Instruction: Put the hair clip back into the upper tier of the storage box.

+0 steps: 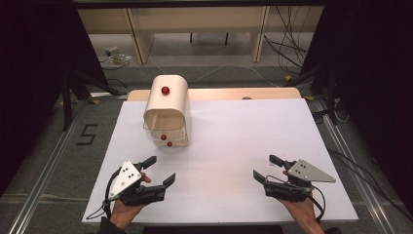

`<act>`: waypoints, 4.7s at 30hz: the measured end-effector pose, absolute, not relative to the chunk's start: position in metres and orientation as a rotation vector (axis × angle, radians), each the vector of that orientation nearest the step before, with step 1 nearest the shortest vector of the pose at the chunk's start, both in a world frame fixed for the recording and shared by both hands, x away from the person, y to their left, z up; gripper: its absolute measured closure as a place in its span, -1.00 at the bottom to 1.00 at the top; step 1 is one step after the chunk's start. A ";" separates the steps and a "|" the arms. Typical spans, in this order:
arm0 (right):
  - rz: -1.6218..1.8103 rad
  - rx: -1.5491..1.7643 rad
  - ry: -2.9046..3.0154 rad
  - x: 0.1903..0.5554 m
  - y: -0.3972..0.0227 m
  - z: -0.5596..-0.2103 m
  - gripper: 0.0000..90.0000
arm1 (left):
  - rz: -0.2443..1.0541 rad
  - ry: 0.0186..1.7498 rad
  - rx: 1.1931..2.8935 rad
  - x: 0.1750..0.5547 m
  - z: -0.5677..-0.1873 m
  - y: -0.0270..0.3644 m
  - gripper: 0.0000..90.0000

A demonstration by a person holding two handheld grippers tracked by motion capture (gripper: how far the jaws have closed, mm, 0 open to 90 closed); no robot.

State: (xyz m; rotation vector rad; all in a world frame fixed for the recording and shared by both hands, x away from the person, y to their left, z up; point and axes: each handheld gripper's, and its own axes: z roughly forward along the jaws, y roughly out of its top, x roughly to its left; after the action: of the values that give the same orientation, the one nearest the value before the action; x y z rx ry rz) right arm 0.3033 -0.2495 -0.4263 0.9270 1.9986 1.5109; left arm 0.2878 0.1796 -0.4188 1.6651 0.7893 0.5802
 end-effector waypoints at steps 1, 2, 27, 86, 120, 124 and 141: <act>1.508 0.926 2.002 0.303 -0.250 -0.426 -0.46 | 0.580 0.789 1.665 0.288 -0.419 0.180 -0.63; 1.506 0.926 2.004 0.303 -0.250 -0.426 -0.45 | 0.580 0.789 1.664 0.288 -0.419 0.179 -0.63; 1.462 1.083 1.934 0.322 -0.276 -0.426 -0.29 | 0.576 0.793 1.658 0.288 -0.419 0.180 -0.63; 1.217 1.780 2.179 0.403 -0.310 -0.480 0.34 | 0.568 0.796 1.671 0.290 -0.421 0.177 -0.63; 1.309 1.683 2.187 0.403 -0.298 -0.468 1.00 | 0.569 0.791 1.669 0.289 -0.420 0.177 -0.62; 1.327 1.652 2.185 0.402 -0.297 -0.465 1.00 | 0.568 0.791 1.669 0.289 -0.420 0.177 -0.62; 1.402 1.531 2.178 0.395 -0.279 -0.452 1.00 | 0.564 0.810 1.654 0.290 -0.420 0.178 -0.62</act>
State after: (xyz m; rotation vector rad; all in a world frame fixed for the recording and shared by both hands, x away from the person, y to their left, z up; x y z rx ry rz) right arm 0.3952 -0.2793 -0.4516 1.5314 2.1782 1.4023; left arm 0.2902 0.1783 -0.4199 1.6540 0.8099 0.5642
